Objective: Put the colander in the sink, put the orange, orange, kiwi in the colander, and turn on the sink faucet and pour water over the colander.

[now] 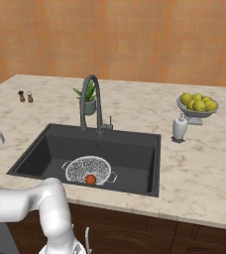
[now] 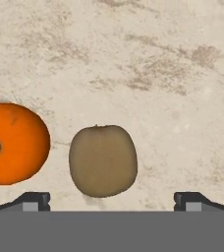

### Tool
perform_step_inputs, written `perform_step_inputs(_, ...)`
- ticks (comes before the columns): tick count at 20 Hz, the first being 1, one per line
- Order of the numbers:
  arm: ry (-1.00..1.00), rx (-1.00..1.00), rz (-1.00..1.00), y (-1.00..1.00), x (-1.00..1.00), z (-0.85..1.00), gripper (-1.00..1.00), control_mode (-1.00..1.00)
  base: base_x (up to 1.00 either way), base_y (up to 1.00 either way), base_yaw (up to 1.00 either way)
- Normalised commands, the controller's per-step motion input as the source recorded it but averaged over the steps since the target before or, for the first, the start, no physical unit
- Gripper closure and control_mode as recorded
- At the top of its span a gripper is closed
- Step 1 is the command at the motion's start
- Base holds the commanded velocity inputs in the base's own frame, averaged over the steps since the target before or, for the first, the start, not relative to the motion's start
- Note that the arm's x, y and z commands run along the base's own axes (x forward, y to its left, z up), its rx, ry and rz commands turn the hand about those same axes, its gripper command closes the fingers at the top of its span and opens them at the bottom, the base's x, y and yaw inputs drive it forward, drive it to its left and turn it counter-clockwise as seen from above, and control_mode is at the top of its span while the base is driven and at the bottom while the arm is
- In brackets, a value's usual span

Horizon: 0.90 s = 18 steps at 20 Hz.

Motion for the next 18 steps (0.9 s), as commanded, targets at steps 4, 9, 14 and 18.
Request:
perform_step_inputs(4,0.00,0.00,0.00,0.09,0.07,-0.20,-1.00,-1.00,0.00,0.00,0.00)
perform_step_inputs(9,0.00,0.00,0.00,0.00,0.00,-0.26,-1.00,-1.00,0.00,0.00,0.00)
perform_step_inputs(14,0.00,0.00,0.00,0.01,0.00,-0.21,-1.00,-1.00,0.00,0.00,0.00)
perform_step_inputs(18,0.00,0.00,0.00,0.06,0.01,-0.17,-1.00,-1.00,0.00,0.00,0.00)
